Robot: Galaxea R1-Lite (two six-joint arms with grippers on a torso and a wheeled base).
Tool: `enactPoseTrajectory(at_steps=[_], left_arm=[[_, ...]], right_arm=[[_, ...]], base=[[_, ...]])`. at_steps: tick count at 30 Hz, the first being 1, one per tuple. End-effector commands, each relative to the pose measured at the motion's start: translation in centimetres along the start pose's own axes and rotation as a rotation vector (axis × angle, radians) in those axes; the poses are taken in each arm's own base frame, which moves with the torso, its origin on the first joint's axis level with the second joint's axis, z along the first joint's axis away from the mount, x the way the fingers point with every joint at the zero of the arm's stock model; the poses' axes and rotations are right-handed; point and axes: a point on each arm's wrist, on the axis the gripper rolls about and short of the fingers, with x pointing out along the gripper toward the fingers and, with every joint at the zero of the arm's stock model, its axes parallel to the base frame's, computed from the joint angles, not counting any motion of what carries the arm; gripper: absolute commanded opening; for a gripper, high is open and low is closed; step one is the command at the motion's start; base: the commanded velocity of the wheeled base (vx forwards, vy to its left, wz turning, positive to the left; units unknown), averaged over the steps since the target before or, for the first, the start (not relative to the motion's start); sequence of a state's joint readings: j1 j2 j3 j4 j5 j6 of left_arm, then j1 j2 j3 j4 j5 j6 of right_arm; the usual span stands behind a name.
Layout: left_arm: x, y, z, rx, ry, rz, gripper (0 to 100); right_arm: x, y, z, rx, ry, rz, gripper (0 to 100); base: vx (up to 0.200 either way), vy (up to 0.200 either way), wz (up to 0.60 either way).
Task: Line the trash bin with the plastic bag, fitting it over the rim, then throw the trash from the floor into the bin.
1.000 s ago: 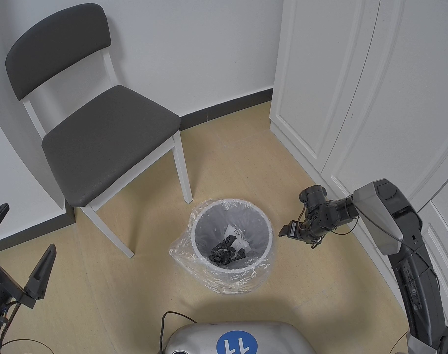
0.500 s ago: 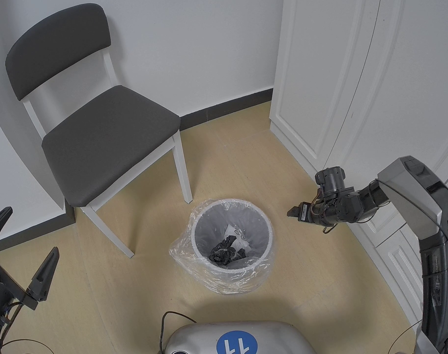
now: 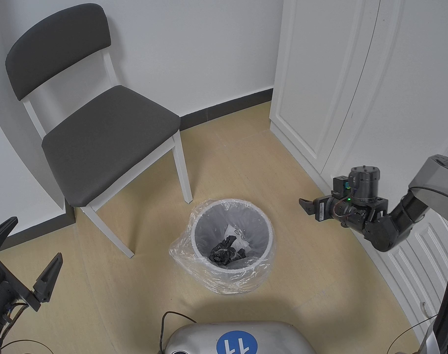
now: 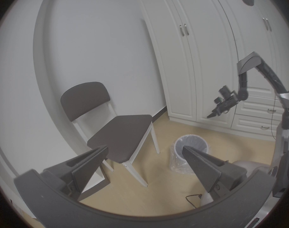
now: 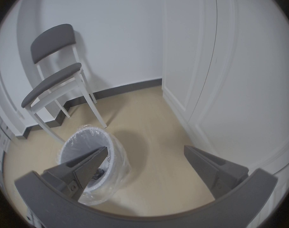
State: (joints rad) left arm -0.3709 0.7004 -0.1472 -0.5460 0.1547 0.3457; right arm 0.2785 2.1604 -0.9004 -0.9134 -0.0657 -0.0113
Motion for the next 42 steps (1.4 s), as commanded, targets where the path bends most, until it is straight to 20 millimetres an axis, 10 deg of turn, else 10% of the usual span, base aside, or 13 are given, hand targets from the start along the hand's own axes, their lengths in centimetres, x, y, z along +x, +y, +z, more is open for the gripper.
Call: enactPoseTrajectory(at_steps=[1, 28, 42], left_arm=[[0.1, 0.5, -0.5, -0.009, 0.106, 0.08, 100], [-2.0, 3.4, 5.6, -0.293, -0.173, 0.292, 100], [-3.6, 3.8, 6.7, -0.318, -0.252, 0.335, 100]], right_arm=[[-7.0, -0.4, 1.3, -0.159, -0.157, -0.057, 100], [-22.4, -3.6, 5.0, -0.043, -0.492, -0.449, 100], [-30.4, -4.6, 3.8, 0.053, -0.663, -0.598, 100]], base=[[0.0, 0.0, 0.0], [0.0, 0.0, 0.0], [0.0, 0.0, 0.0]])
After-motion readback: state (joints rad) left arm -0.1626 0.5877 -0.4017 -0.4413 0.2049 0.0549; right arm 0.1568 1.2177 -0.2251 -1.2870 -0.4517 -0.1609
